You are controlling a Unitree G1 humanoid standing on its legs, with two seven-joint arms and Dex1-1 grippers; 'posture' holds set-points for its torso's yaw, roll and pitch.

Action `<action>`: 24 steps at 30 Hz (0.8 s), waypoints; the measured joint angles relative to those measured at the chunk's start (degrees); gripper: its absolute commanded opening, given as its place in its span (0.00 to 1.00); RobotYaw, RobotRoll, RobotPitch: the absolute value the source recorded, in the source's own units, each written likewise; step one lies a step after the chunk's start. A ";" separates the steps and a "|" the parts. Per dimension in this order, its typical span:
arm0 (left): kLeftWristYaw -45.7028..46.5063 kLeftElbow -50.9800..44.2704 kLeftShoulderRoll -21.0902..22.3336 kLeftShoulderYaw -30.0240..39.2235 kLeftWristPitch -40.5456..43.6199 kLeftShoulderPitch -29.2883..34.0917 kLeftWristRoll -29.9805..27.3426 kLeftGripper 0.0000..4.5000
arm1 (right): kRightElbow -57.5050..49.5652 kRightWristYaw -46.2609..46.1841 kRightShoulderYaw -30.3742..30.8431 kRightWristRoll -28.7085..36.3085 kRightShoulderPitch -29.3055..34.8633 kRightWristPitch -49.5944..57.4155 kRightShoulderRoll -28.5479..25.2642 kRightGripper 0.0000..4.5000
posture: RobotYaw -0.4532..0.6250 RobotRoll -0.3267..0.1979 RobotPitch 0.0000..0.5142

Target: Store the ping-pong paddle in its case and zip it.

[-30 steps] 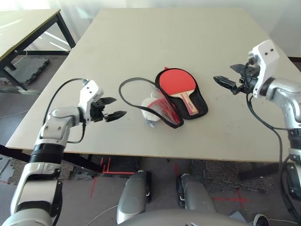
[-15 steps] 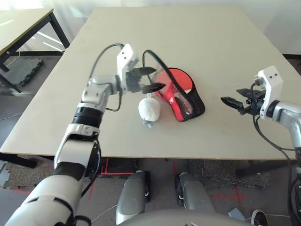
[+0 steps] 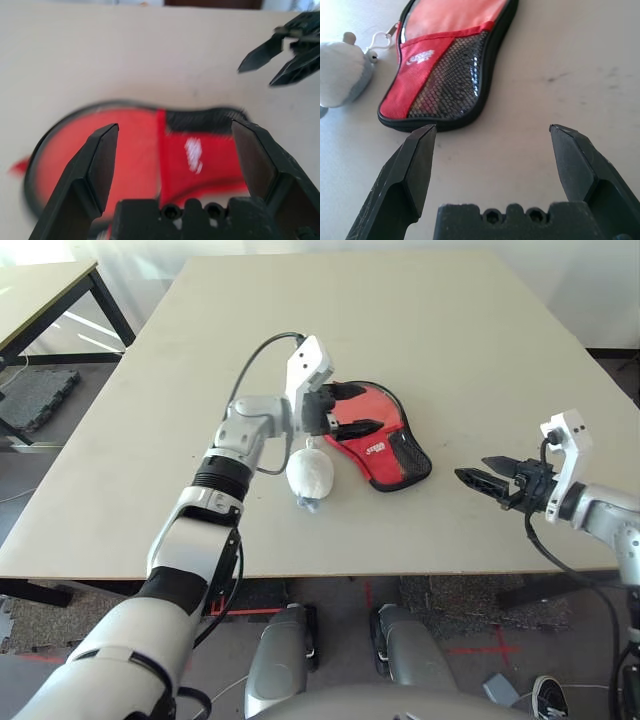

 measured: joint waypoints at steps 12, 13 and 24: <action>0.43 -17.69 11.00 3.61 9.98 15.82 -2.03 1.00 | 10.38 0.69 5.73 -2.39 -5.86 -3.33 5.55 0.99 | 0.56 0.62 0.23; 0.80 -18.37 11.58 4.21 10.65 16.71 -2.30 1.00 | 10.38 0.70 5.80 -2.42 -5.93 -3.38 6.03 0.99 | 0.56 0.62 0.23; 2.55 -23.13 12.57 5.12 12.93 18.81 -3.54 1.00 | 9.81 0.79 6.27 -2.37 -6.12 -2.25 7.81 0.96 | 0.56 0.62 0.22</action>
